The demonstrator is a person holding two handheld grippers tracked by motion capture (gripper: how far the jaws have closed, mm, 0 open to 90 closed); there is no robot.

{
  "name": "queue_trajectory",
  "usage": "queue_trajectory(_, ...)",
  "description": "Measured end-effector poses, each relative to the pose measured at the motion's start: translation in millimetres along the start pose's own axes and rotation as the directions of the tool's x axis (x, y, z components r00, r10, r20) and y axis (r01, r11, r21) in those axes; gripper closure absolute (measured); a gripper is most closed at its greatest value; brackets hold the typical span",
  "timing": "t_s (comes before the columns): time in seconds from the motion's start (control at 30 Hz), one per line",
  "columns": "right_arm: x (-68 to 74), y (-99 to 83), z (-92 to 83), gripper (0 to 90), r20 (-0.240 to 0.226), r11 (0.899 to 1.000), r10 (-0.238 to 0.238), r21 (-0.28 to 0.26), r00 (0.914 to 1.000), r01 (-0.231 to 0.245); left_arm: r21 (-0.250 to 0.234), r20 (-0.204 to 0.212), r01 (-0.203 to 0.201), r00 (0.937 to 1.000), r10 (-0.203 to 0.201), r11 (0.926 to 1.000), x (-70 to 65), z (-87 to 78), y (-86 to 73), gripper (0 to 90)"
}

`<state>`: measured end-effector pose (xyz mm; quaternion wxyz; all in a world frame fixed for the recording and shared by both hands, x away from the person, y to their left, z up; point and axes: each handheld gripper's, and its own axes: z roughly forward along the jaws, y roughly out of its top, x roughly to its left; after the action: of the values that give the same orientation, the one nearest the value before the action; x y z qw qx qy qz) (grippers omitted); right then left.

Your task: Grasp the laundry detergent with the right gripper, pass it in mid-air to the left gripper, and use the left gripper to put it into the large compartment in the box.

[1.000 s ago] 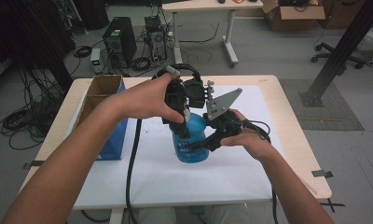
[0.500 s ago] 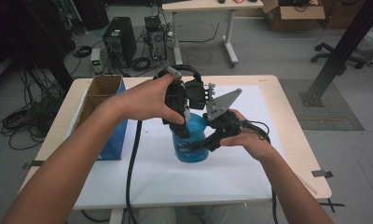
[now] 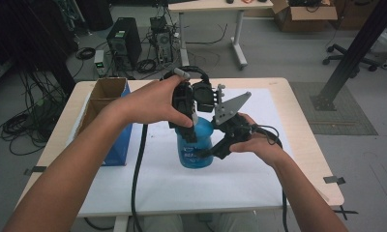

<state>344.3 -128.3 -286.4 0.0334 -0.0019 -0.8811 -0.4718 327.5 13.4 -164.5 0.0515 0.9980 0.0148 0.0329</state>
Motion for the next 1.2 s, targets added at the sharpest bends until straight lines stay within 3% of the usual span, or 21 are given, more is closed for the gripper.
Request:
queue_trajectory(0.13, -0.3, -9.9, -10.9, 16.4, 0.006, 0.998, 0.053, -0.019, 0.9986, -0.053, 0.006, -0.007, 0.018, 0.9998, -0.018, 0.9998, 1.1, -1.6, -4.2, 38.0)
queue_trajectory(0.37, -2.7, -22.2, -31.6, 10.0, 0.064, 0.993, 0.115, 0.001, 0.9913, -0.115, 0.023, -0.044, 0.093, 0.9948, -0.092, 0.9954, 3.7, -7.3, -13.4, 37.9)
queue_trajectory(0.5, -5.6, -31.8, -44.7, 5.8, 0.102, 0.985, 0.159, 0.048, 0.982, -0.164, 0.025, -0.069, 0.164, 0.9844, -0.162, 0.9862, 7.5, -16.2, -18.6, 37.9)
queue_trajectory(0.57, -6.7, -38.9, -54.5, 4.4, 0.153, 0.975, 0.184, 0.098, 0.9709, -0.2, 0.04, -0.081, 0.212, 0.9746, -0.209, 0.9764, 9.8, -21.9, -20.5, 37.9)
queue_trajectory(0.6, -6.6, -41.1, -58.0, 4.4, 0.168, 0.971, 0.188, 0.113, 0.9676, -0.208, 0.046, -0.095, 0.26, 0.9624, -0.254, 0.9646, 12.4, -26.9, -22.8, 37.9)
queue_trajectory(0.63, -6.6, -41.1, -58.0, 4.4, 0.168, 0.971, 0.188, 0.113, 0.9676, -0.208, 0.046, -0.095, 0.26, 0.9624, -0.254, 0.9646, 12.4, -26.9, -22.8, 37.9)
queue_trajectory(0.67, -6.8, -45.1, -65.9, 4.4, 0.192, 0.966, 0.188, 0.143, 0.9633, -0.217, 0.048, -0.103, 0.308, 0.9476, -0.302, 0.9501, 15.8, -31.4, -25.9, 37.9)
queue_trajectory(0.7, -6.7, -46.9, -70.2, 4.4, 0.205, 0.963, 0.186, 0.157, 0.9611, -0.219, 0.048, -0.103, 0.308, 0.9476, -0.302, 0.9501, 15.8, -31.4, -25.9, 37.9)
queue_trajectory(0.8, -6.5, -49.5, -79.7, 4.3, 0.228, 0.955, 0.183, 0.188, 0.9562, -0.228, 0.044, -0.111, 0.391, 0.9162, -0.385, 0.9191, 20.3, -36.7, -31.5, 37.9)
queue_trajectory(0.9, -6.7, -52.7, -95.0, 4.3, 0.259, 0.946, 0.19, 0.208, 0.947, -0.247, 0.042, -0.112, 0.465, 0.8818, -0.458, 0.8844, 24.9, -41.5, -37.6, 37.9)
queue_trajectory(0.93, -7.3, -54.9, -105.3, 4.0, 0.278, 0.943, 0.2, 0.204, 0.9396, -0.261, 0.041, -0.111, 0.482, 0.8727, -0.476, 0.8751, 26.8, -43.5, -39.8, 37.9)
queue_trajectory(0.97, -7.3, -54.9, -105.3, 4.0, 0.278, 0.943, 0.2, 0.204, 0.9396, -0.261, 0.043, -0.109, 0.506, 0.8598, -0.499, 0.8617, 28.2, -45.5, -41.7, 37.9)
queue_trajectory(1.03, -7.2, -57.1, -114.4, 3.8, 0.282, 0.941, 0.219, 0.193, 0.9342, -0.279, 0.038, -0.104, 0.535, 0.8421, -0.529, 0.844, 30.7, -49.3, -45.4, 37.9)
queue_trajectory(1.1, -7.0, -59.4, -122.7, 3.8, 0.284, 0.939, 0.232, 0.185, 0.9305, -0.29, 0.035, -0.107, 0.57, 0.819, -0.564, 0.8211, 33.5, -54.5, -49.3, 37.9)
queue_trajectory(1.2, -5.1, -63.3, -135.9, 3.9, 0.313, 0.928, 0.247, 0.196, 0.9171, -0.317, 0.03, -0.12, 0.613, 0.786, -0.606, 0.7891, 37.7, -62.1, -53.6, 37.9)
